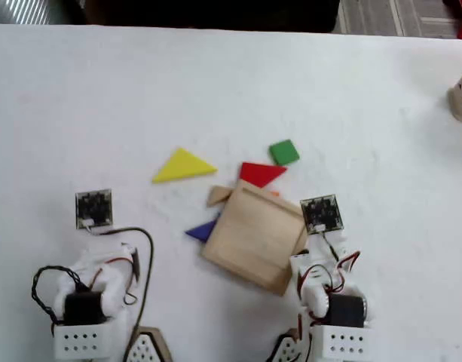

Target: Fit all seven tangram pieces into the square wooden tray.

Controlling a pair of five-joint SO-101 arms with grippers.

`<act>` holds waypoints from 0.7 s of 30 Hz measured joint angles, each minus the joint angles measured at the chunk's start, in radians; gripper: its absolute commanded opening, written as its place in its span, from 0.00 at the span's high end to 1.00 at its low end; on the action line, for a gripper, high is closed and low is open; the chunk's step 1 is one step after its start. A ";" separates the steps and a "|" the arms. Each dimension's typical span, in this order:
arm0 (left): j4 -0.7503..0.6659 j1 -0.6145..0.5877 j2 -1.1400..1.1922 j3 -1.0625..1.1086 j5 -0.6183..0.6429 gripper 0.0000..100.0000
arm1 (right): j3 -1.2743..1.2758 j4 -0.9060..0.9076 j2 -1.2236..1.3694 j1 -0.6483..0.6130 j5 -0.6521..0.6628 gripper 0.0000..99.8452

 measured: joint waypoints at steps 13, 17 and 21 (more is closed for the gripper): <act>0.000 0.000 0.000 0.000 0.000 0.98 | 0.000 0.000 0.000 0.000 0.000 0.87; 0.000 0.000 0.000 0.000 0.000 0.98 | 0.000 0.000 0.000 -0.011 0.000 0.87; 0.000 0.000 0.000 0.000 0.000 0.98 | 0.000 0.000 0.000 -0.069 0.000 0.87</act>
